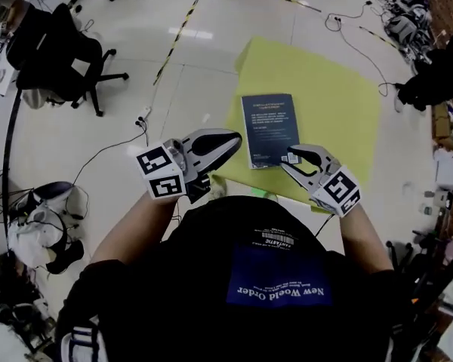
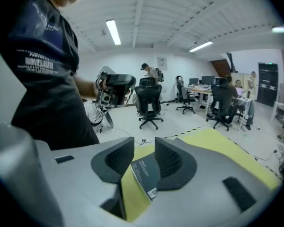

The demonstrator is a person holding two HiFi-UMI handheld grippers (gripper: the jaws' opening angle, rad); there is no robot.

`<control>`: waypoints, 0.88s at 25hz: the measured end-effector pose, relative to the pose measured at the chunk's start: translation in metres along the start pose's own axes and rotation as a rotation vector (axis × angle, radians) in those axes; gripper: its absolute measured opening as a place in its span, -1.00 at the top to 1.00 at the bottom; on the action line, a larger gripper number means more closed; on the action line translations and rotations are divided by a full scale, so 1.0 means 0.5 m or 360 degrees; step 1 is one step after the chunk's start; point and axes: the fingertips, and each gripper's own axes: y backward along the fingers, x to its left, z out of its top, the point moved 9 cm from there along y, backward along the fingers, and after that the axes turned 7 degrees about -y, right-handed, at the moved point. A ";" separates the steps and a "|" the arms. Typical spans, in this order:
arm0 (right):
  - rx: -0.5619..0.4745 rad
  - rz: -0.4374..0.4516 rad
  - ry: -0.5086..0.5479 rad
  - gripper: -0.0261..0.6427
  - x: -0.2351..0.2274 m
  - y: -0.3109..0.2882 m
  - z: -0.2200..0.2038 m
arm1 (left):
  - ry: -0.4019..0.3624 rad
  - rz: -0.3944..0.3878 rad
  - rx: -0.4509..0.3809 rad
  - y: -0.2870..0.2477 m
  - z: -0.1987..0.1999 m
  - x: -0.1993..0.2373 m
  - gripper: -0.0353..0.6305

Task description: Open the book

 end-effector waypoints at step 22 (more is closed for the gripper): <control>0.0580 0.0092 0.0911 0.15 -0.005 -0.278 -0.244 | 0.0226 -0.0035 0.0201 -0.077 -0.241 0.079 0.88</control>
